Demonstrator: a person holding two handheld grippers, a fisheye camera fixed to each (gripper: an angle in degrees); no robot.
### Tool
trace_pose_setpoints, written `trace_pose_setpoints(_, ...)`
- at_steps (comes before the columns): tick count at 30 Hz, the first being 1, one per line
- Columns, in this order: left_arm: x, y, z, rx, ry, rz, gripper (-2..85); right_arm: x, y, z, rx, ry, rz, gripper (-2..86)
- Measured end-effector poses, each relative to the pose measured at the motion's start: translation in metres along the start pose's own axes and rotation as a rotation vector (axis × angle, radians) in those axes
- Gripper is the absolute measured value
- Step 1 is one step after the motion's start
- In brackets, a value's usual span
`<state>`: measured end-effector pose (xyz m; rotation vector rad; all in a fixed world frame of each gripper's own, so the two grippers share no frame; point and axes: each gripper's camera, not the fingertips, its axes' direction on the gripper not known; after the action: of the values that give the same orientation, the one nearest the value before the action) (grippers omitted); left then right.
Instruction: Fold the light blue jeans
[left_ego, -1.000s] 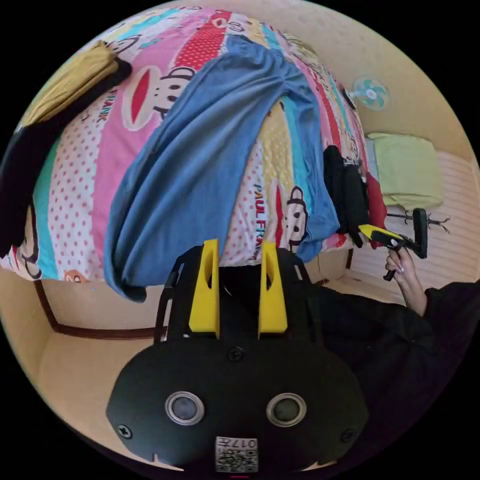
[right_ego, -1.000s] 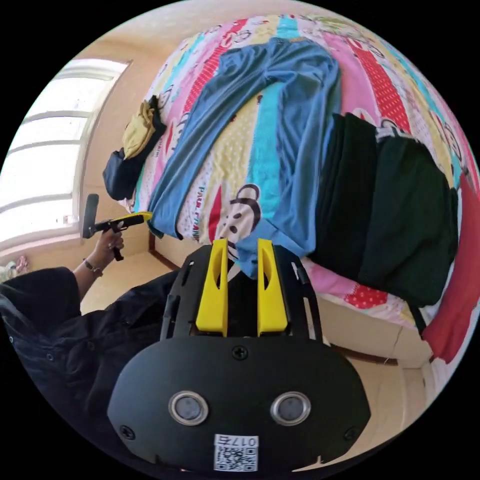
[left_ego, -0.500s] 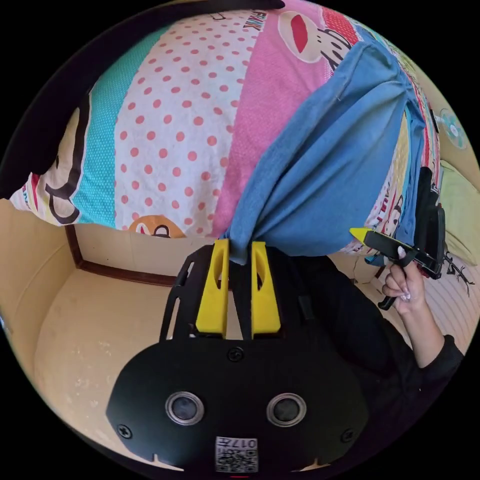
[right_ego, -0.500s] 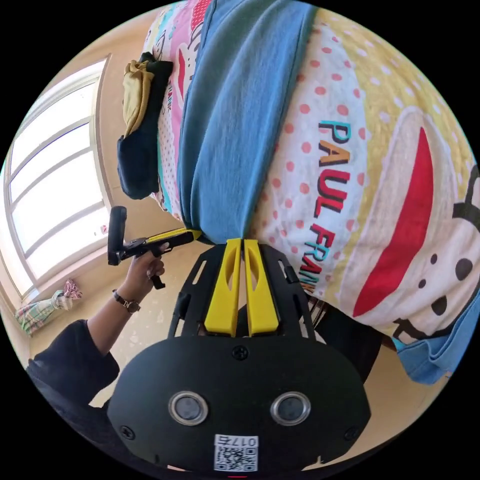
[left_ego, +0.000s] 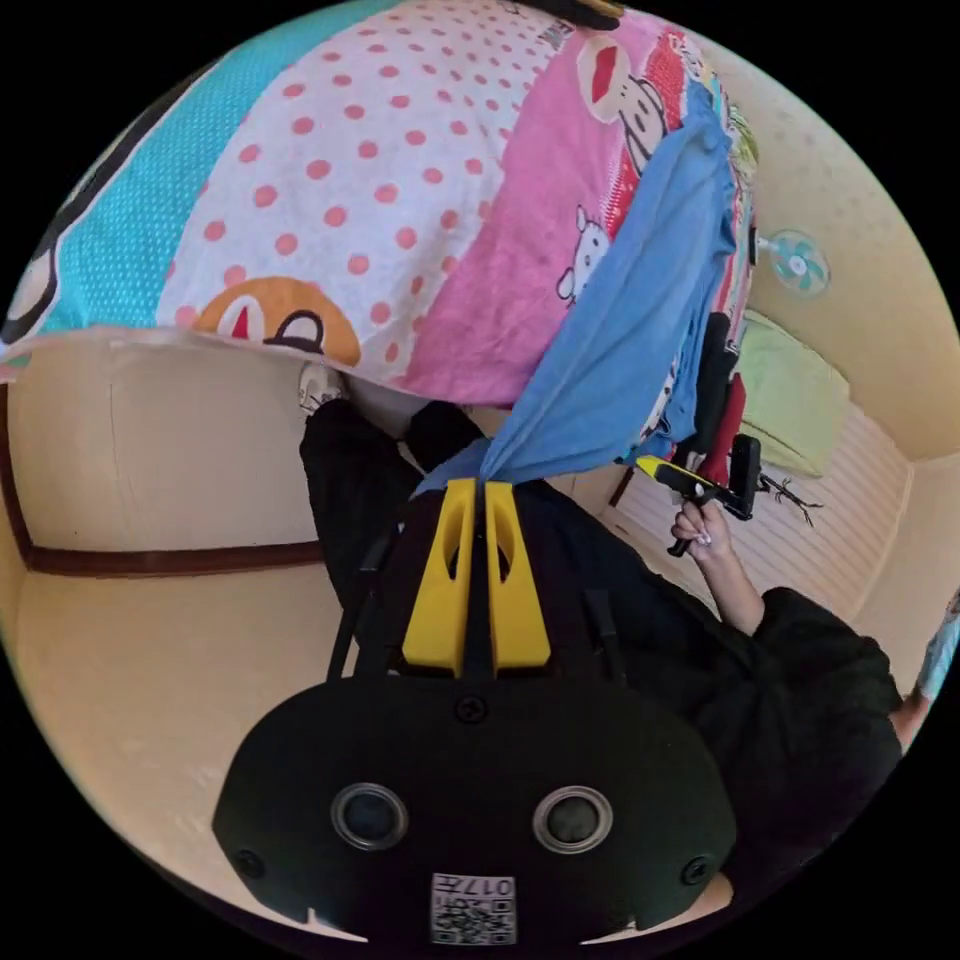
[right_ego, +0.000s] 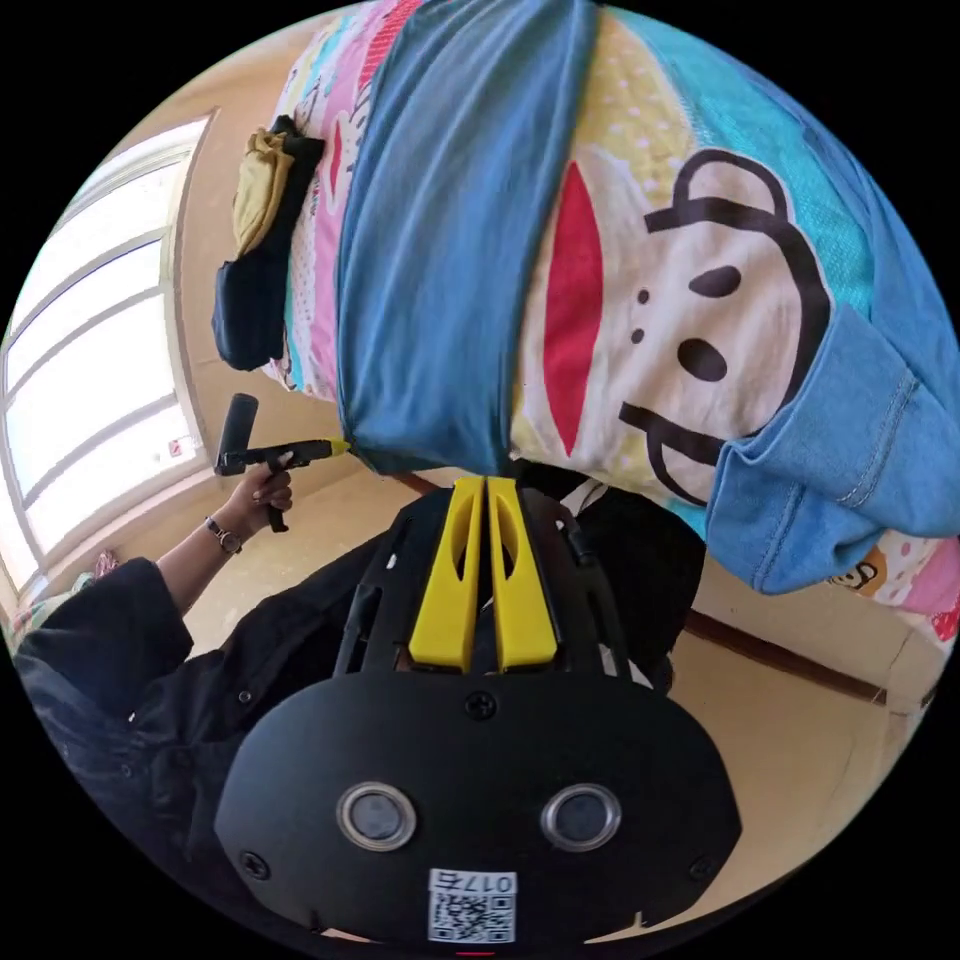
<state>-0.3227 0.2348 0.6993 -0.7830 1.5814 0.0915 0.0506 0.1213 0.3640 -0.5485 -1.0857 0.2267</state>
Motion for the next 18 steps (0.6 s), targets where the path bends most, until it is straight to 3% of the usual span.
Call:
trace_pose_setpoints(5,0.032,0.022,0.007,0.086,-0.272,0.013,8.6,0.031,0.046,-0.105,0.325,0.072,0.177,8.6)
trace_pose_setpoints(8,0.088,0.03,0.028,0.092,-0.22,0.219,8.8,0.069,0.069,-0.157,0.498,0.258,0.396,10.0)
trace_pose_setpoints(10,0.126,0.029,0.053,0.05,-0.213,0.323,8.6,0.099,0.074,-0.173,0.555,0.23,0.518,10.9)
trace_pose_setpoints(14,0.237,0.025,0.12,-0.056,-0.216,0.656,8.8,0.147,0.048,-0.154,0.427,0.066,0.562,7.6)
trace_pose_setpoints(18,0.351,0.029,0.166,-0.035,-0.315,0.967,11.9,0.131,0.075,-0.172,0.479,0.015,0.479,4.0)
